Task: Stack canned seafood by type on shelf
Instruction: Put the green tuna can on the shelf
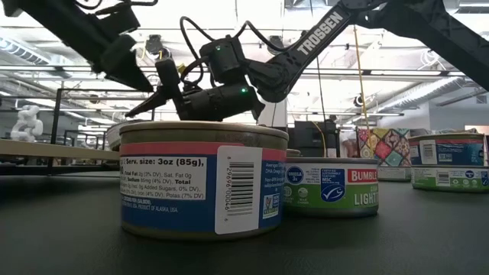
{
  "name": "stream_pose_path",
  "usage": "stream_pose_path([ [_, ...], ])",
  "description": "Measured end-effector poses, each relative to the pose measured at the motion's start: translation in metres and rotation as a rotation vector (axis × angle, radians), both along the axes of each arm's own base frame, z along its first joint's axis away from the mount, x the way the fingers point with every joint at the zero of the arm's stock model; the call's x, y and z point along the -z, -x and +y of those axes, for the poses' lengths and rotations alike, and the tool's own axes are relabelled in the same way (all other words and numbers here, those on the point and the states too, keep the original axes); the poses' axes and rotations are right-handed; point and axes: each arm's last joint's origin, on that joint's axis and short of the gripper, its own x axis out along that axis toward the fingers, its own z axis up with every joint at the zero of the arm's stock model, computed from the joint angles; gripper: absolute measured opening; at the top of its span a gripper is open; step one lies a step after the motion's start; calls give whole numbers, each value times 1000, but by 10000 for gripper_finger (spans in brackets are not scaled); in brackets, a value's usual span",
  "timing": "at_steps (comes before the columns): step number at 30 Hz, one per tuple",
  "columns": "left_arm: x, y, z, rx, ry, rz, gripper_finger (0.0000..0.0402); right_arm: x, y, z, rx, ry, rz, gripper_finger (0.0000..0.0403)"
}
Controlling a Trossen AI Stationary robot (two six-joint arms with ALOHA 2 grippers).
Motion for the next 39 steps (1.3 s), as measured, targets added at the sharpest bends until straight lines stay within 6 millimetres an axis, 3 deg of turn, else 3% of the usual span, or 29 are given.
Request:
stream_pose_path([
  [13, 23, -28, 17, 52, 7, 128, 147, 1, 0, 0, 0, 0, 10, 254],
  [29, 37, -19, 20, 78, 144, 271, 147, 3, 1, 0, -9, 21, 26, 254],
  [39, 40, -15, 19, 63, 203, 297, 147, 4, 2, 3, -101, 4, 32, 254],
])
